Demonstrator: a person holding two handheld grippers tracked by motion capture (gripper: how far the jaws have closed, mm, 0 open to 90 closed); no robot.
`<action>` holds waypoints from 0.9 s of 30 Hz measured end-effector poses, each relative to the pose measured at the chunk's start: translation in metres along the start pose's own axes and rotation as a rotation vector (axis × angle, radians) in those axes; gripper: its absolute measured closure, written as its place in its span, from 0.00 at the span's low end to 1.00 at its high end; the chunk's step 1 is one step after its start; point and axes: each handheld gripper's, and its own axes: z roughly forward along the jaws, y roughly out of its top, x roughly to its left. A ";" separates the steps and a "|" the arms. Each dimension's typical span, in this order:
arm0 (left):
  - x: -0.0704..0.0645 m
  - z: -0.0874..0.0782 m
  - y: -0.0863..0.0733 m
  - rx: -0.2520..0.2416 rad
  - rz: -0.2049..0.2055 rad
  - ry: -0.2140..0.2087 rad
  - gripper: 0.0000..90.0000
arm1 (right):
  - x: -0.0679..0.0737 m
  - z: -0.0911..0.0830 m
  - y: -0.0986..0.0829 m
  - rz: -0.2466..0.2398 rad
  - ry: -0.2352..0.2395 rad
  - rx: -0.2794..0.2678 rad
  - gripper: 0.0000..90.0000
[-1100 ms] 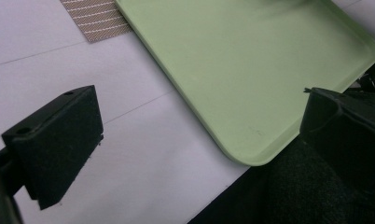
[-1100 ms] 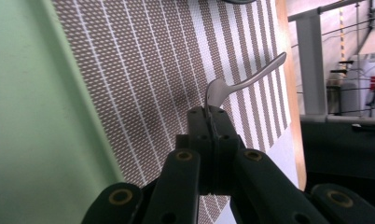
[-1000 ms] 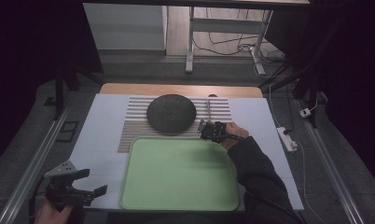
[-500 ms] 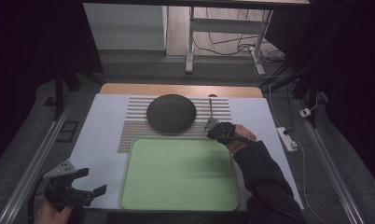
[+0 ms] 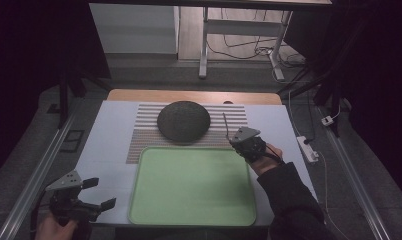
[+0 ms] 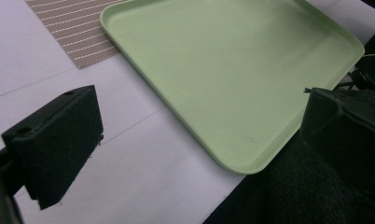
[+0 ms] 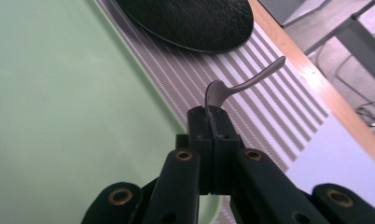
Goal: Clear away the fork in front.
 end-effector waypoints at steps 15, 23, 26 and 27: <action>-0.011 0.015 0.014 0.035 0.067 -0.046 0.00 | 0.022 -0.037 -0.020 0.121 0.177 -0.111 1.00; -0.012 0.028 0.025 0.034 0.112 -0.074 0.00 | 0.040 -0.045 -0.023 0.131 0.261 -0.144 1.00; -0.012 0.033 0.029 0.040 0.121 -0.087 0.00 | 0.044 -0.047 -0.023 0.129 0.283 -0.152 1.00; -0.012 0.036 0.030 0.042 0.123 -0.094 0.00 | 0.047 -0.048 -0.024 0.130 0.294 -0.157 1.00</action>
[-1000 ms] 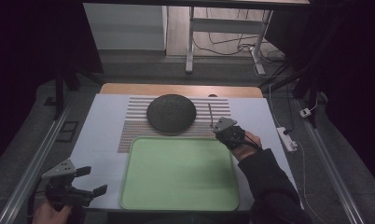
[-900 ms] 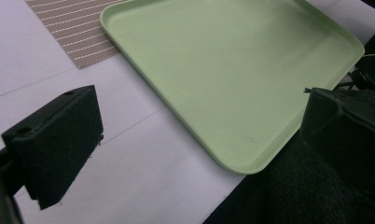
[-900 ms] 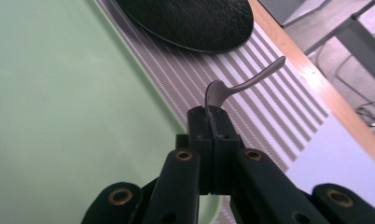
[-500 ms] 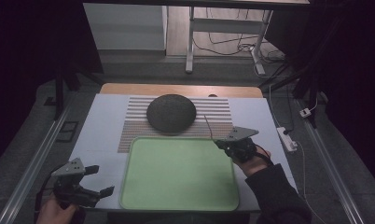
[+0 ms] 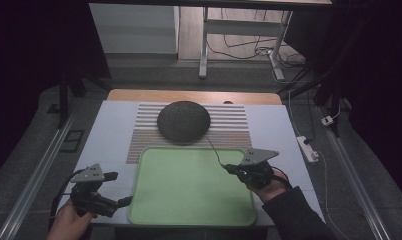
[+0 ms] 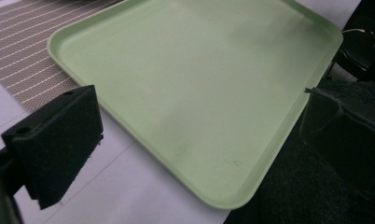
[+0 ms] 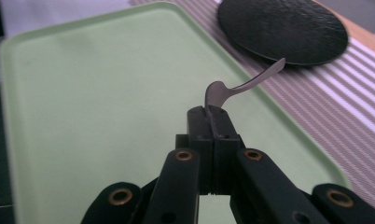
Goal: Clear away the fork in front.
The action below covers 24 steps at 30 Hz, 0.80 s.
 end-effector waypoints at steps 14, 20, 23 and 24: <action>-0.002 0.031 0.025 0.028 0.084 -0.077 0.00 | 0.033 -0.001 -0.006 -0.001 0.152 -0.027 1.00; -0.005 0.047 0.039 0.078 0.136 -0.101 0.00 | 0.044 0.000 -0.005 0.005 0.226 -0.047 1.00; -0.007 0.057 0.047 0.111 0.164 -0.124 0.00 | 0.047 0.000 -0.003 0.011 0.270 -0.066 1.00; -0.007 0.060 0.048 0.115 0.175 -0.123 0.00 | 0.047 0.001 -0.003 0.009 0.280 -0.068 1.00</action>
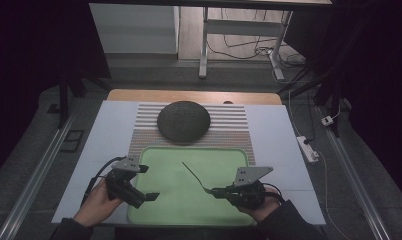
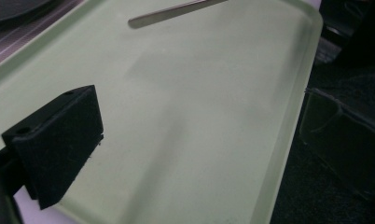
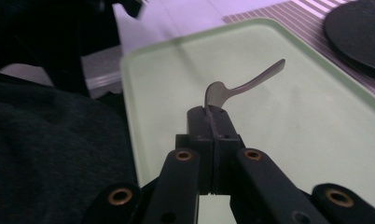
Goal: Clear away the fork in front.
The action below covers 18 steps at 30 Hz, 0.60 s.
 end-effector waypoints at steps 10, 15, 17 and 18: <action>0.000 0.027 0.025 0.083 0.163 -0.054 0.00 | 0.006 0.003 0.004 -0.046 0.100 -0.027 1.00; 0.001 0.038 0.037 0.115 0.257 -0.080 0.00 | 0.006 0.004 0.006 -0.066 0.139 -0.024 0.99; -0.001 0.043 0.040 0.138 0.303 -0.074 0.00 | 0.007 0.005 0.006 -0.070 0.148 -0.018 0.99; -0.003 0.047 0.042 0.156 0.342 -0.066 0.00 | 0.007 0.005 0.007 -0.069 0.155 -0.019 1.00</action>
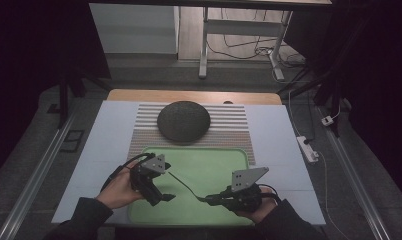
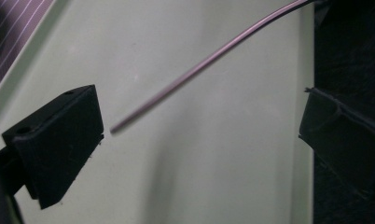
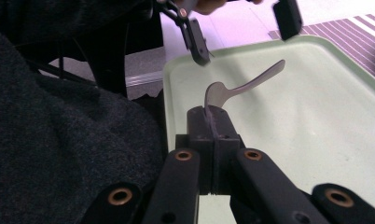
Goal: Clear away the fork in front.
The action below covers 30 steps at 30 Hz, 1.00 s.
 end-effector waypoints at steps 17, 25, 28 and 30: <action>0.003 0.020 0.021 0.066 0.224 -0.134 0.44 | -0.001 0.001 0.003 -0.031 0.090 0.025 1.00; -0.001 0.017 0.021 0.097 0.338 -0.139 0.73 | -0.002 0.002 0.003 -0.037 0.120 0.042 1.00; -0.002 0.018 0.020 0.107 0.376 -0.143 0.78 | -0.001 0.003 0.003 -0.036 0.126 0.045 1.00; -0.002 0.019 0.020 0.106 0.391 -0.143 0.78 | -0.001 0.003 0.003 -0.038 0.128 0.047 1.00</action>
